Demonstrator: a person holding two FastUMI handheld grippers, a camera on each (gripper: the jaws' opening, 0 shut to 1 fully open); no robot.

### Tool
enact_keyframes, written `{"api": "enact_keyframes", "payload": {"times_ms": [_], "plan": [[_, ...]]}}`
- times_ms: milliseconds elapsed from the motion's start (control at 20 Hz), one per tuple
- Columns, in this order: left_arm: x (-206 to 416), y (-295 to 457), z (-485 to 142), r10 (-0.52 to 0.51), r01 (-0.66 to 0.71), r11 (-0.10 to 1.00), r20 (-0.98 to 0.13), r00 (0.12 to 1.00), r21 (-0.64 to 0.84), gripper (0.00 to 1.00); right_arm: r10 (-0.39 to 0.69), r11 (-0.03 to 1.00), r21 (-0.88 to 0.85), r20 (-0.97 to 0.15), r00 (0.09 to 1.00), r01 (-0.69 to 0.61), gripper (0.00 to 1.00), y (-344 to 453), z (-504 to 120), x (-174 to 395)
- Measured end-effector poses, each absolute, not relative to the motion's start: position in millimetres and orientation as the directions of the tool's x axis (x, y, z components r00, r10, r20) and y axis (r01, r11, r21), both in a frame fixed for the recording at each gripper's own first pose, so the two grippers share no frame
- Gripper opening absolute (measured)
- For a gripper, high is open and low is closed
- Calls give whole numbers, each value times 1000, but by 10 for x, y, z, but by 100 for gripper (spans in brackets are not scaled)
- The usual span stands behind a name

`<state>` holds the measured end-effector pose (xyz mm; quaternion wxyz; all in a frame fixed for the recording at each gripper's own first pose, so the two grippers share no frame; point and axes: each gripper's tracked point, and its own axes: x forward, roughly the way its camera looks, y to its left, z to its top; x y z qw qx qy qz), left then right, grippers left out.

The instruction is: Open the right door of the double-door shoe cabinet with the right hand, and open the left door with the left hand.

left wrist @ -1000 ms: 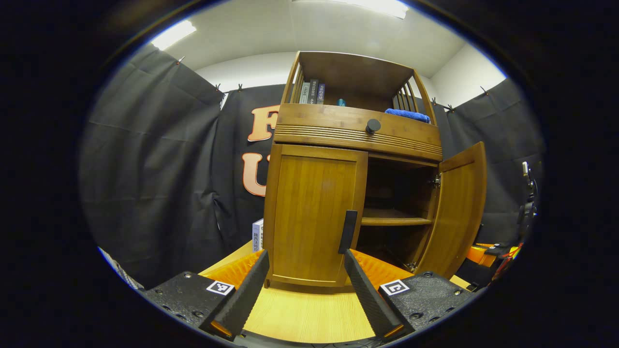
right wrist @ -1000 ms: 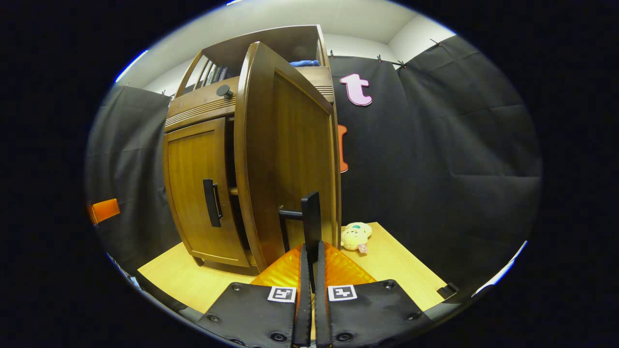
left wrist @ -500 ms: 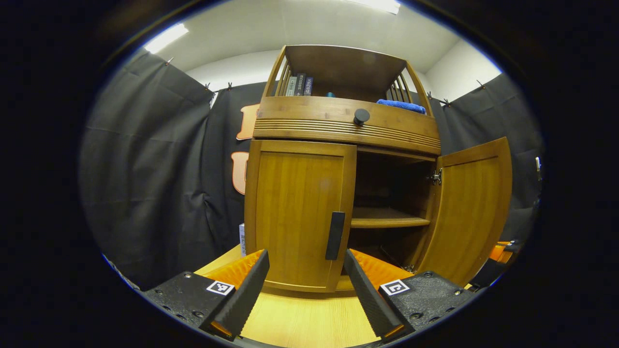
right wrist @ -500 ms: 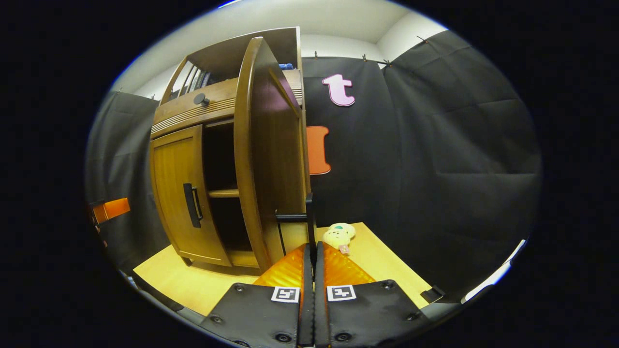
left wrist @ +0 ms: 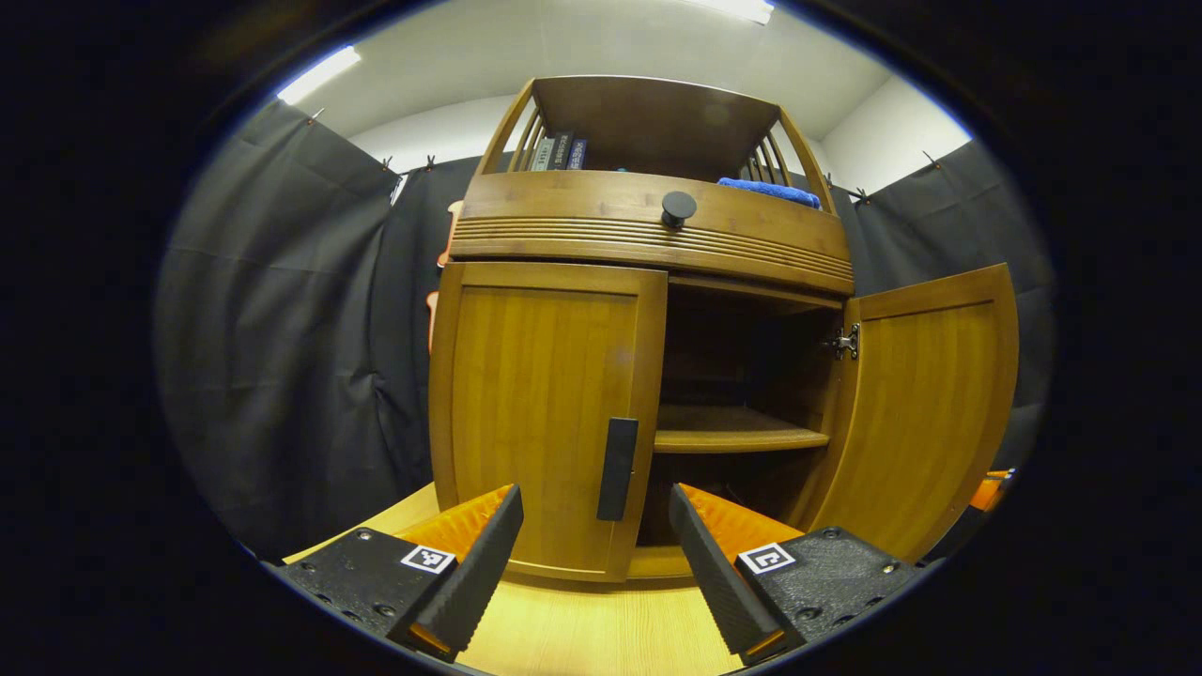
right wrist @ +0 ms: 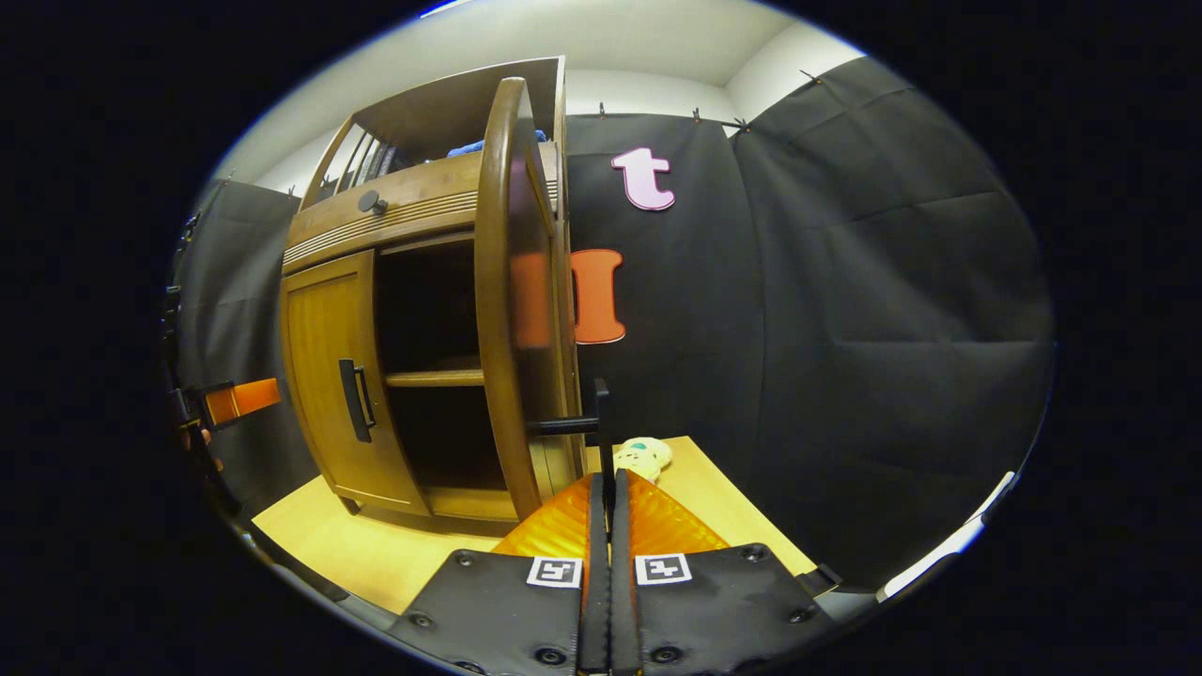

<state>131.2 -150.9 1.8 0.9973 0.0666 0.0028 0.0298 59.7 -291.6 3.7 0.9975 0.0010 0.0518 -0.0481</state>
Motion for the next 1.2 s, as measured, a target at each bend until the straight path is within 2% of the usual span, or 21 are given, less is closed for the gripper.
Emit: {"api": "enact_keyframes", "payload": {"times_ms": [50,100,300,500,550,600,650,750,850,900,1200], "plan": [[1383,-1540,8,54,-54,989,-1,999,136,95,-112,994,3,-100,989,113,7,-2985,62,560],[1459,-1566,-24,49,-48,990,-4,999,136,92,-133,991,9,-100,986,134,8,-3078,84,543],[1785,-1694,-91,20,-18,991,-11,1000,134,92,-160,987,16,-95,983,162,8,-3171,91,431],[2059,-1663,-227,28,-26,990,-18,999,137,92,-122,992,-44,-65,990,119,8,-2994,220,395],[2129,-1634,-258,35,-32,990,-20,999,140,95,-122,991,-59,-60,991,119,9,-2967,250,402],[2218,-1599,-285,44,-40,989,-20,999,140,92,-126,990,-70,-53,991,122,10,-2956,280,370],[2284,-1566,-315,52,-48,989,-21,998,139,92,-128,989,-75,-49,991,124,1,-2956,296,371],[2421,-1497,-376,59,-55,990,-28,998,129,92,-141,988,-71,-61,988,137,3,-2987,277,353],[2499,-1432,-435,67,-62,991,-35,997,118,92,-150,988,-59,-83,985,145,31,-3008,245,308],[2547,-1419,-453,65,-61,992,-35,997,114,92,-162,986,-59,-87,983,157,30,-3035,244,309],[2773,-1438,-614,31,-25,991,-49,998,128,92,-186,982,-51,-94,978,181,77,-3063,254,233]]}}
